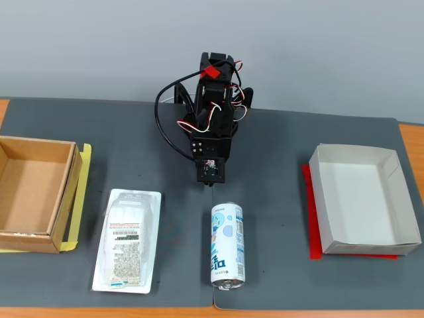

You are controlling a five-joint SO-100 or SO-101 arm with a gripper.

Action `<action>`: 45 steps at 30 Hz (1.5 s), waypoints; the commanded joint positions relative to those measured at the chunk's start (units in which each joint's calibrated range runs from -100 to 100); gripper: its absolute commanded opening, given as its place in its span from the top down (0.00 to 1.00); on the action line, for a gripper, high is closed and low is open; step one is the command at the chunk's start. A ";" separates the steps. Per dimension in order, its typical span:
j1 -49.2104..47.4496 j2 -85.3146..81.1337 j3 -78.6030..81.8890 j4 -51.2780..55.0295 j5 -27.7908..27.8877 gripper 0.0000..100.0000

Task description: Pick the can and put it in the brown box

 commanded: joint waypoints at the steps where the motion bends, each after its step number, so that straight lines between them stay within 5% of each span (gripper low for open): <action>1: 0.19 -0.17 -3.25 -0.41 -0.09 0.99; 28: -0.13 8.73 -6.69 -3.80 0.17 0.99; 45: -0.38 45.07 -42.62 -8.48 -0.20 0.98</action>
